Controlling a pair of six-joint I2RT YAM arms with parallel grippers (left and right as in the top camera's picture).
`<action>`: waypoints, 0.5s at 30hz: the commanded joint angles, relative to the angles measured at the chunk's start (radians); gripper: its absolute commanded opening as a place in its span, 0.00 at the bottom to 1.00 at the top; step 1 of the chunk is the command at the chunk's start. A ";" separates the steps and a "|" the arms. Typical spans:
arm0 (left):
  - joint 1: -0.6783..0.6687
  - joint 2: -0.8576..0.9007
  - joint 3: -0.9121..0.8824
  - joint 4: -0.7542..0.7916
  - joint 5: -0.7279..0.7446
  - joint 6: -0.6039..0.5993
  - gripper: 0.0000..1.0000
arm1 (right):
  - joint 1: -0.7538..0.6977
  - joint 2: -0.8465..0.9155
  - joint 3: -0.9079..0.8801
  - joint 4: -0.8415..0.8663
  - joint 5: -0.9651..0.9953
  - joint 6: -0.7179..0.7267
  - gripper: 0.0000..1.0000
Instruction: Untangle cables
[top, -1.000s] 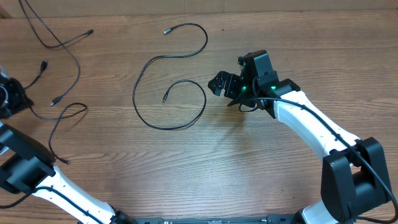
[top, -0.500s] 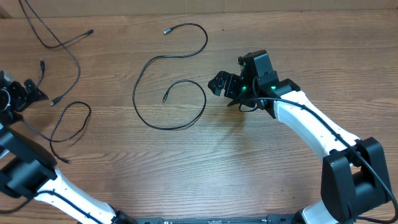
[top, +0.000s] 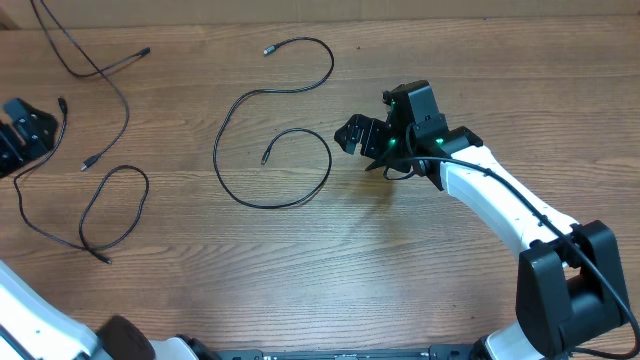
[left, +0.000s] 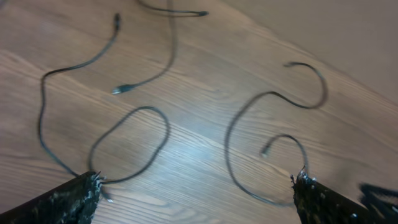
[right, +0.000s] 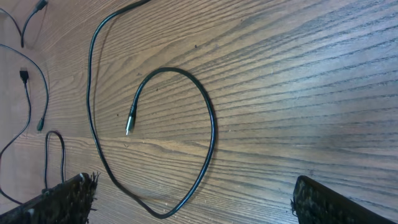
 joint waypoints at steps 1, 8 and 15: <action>-0.034 -0.035 0.001 -0.036 0.048 -0.004 1.00 | 0.005 -0.021 -0.002 0.002 0.011 -0.005 1.00; -0.075 -0.119 0.000 -0.085 0.041 0.000 1.00 | 0.005 -0.021 -0.002 0.059 0.010 -0.004 1.00; -0.074 -0.301 -0.001 -0.136 0.041 0.092 1.00 | 0.005 -0.021 -0.002 0.082 0.010 -0.004 1.00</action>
